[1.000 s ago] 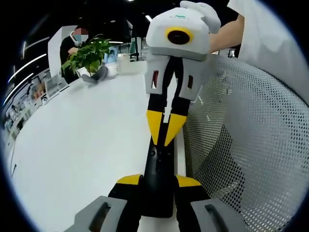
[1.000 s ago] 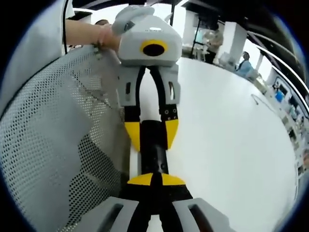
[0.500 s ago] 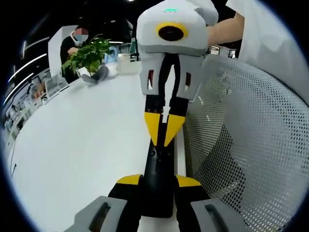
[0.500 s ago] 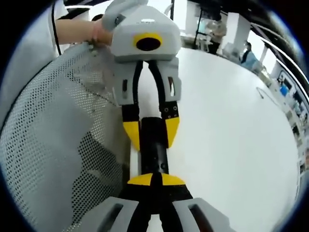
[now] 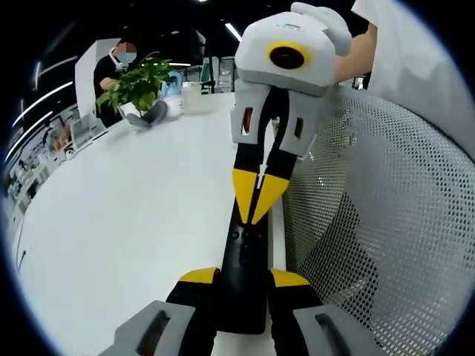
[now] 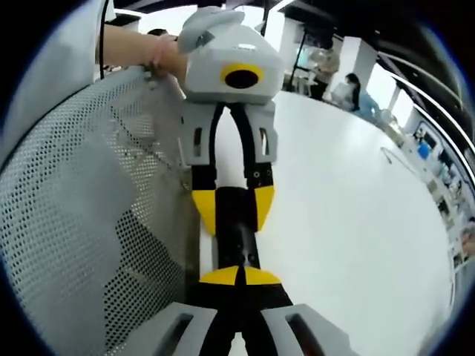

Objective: Press the specified remote control buttons in sequence, fully releasing each button before pressing the next.

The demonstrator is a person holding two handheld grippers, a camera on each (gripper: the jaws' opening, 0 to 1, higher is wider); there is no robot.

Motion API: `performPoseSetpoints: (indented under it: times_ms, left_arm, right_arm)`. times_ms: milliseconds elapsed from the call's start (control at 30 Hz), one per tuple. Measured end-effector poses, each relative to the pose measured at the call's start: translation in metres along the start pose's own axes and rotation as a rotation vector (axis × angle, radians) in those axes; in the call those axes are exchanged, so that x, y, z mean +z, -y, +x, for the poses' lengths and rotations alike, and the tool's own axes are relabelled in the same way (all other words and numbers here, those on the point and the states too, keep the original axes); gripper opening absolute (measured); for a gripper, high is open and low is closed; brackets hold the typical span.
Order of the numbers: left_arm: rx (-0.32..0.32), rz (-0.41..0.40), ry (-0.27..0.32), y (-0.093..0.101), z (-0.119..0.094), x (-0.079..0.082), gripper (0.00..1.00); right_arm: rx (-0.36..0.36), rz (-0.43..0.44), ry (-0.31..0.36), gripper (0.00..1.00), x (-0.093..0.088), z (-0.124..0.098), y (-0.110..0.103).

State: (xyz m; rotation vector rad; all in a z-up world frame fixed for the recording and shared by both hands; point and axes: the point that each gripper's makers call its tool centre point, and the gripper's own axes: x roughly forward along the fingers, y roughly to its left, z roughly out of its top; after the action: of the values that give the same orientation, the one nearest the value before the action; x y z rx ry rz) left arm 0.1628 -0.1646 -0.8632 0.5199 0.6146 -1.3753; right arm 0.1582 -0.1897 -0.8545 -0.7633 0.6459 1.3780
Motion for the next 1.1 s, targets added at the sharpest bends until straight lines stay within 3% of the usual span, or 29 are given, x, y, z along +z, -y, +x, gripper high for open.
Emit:
performPoseSetpoints:
  times_ms: [600, 800, 1000, 1100]
  left_arm:
    - [-0.009, 0.006, 0.003, -0.0001, 0.0013, 0.0004, 0.25]
    - [-0.010, 0.003, 0.007, 0.0001, 0.0011, 0.0003, 0.25]
    - [-0.011, 0.002, 0.011, 0.0005, 0.0008, 0.0004, 0.25]
    - [-0.011, 0.001, 0.011, 0.0004, 0.0005, 0.0003, 0.25]
  right_arm:
    - [0.087, 0.017, -0.114, 0.00, -0.0025, 0.0017, 0.0019]
    - [0.099, 0.053, -0.088, 0.00, -0.0027, 0.0012, 0.0013]
    - [0.076, 0.023, -0.048, 0.00, -0.0027, 0.0004, 0.0002]
    - [0.076, 0.072, -0.023, 0.00, -0.0017, 0.0000, 0.0013]
